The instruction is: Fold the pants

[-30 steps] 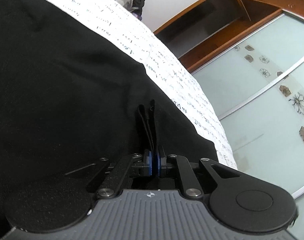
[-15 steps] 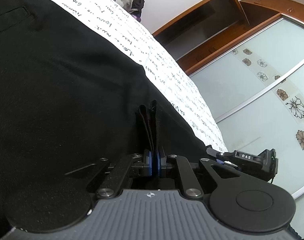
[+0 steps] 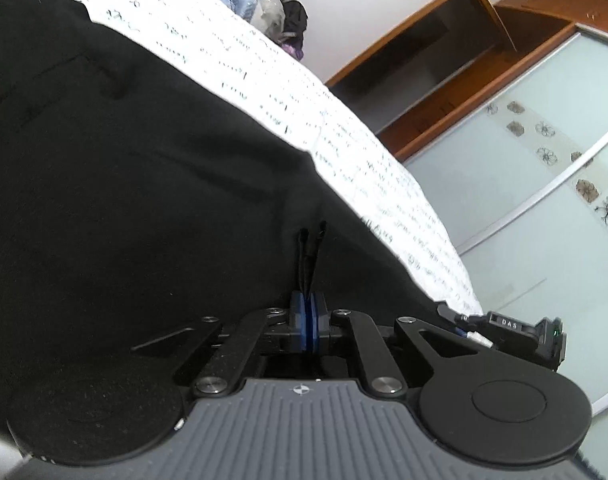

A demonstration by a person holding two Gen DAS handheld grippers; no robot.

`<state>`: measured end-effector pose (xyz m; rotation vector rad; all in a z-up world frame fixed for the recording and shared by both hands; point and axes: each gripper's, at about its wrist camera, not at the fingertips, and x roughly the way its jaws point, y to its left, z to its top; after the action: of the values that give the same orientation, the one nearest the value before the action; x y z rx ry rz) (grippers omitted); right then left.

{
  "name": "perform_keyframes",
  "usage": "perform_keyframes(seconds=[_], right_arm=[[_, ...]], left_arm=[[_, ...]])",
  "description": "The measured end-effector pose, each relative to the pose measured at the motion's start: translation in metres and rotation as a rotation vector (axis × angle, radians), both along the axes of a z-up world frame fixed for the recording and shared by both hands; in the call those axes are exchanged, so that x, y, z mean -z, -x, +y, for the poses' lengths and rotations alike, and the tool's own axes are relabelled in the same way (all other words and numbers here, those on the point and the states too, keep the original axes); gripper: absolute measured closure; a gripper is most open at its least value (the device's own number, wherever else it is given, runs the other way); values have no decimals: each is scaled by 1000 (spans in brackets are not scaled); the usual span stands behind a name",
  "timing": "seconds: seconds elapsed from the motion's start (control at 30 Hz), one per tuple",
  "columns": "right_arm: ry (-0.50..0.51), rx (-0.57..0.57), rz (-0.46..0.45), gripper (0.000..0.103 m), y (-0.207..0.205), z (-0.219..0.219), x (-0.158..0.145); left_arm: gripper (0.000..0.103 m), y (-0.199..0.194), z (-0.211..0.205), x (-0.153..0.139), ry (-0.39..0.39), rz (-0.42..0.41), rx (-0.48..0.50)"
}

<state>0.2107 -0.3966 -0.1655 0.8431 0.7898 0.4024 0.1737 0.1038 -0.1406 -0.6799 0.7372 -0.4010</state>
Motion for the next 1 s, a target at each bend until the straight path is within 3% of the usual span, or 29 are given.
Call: perform_keyframes(seconds=[0.07,0.13,0.2,0.3,0.37,0.43,0.5,0.57,0.67,0.8,0.9,1.0], right_arm=[[7,58,14,80,9,-5,-11],[43,122,-62,74,26,-7,-29],[43,129,-156,67,45,3,-45],[95,43,-206,52,59,39,-59],[206,-15,-238,51,64,72,-65],[379,-67,-262,51,65,108,-64],[529,-117,-236,51,62,137,-53],[638,-158,-229,50,62,156,-35],[730,-181,-310,44,71,166,-23],[707,-191,-258,42,62,162,-38],[638,-165,-297,41,51,161,-65],[666,-232,-304,29,28,183,-75]], left_arm=[[82,9,1,-13,19,-13,-32],[68,19,0,-28,-24,-51,-63],[68,26,-6,-39,-63,-97,-62],[68,29,-25,-47,-111,-140,-28],[68,26,-43,-49,-185,-145,-12],[68,21,-64,-47,-294,-115,2],[68,16,-76,-38,-376,-71,-14],[66,17,-83,-32,-434,-104,-27],[64,25,-91,-25,-521,-149,-24],[63,28,-98,-22,-568,-177,-25],[62,28,-97,-20,-568,-182,-28],[61,31,-101,-22,-583,-193,-25]])
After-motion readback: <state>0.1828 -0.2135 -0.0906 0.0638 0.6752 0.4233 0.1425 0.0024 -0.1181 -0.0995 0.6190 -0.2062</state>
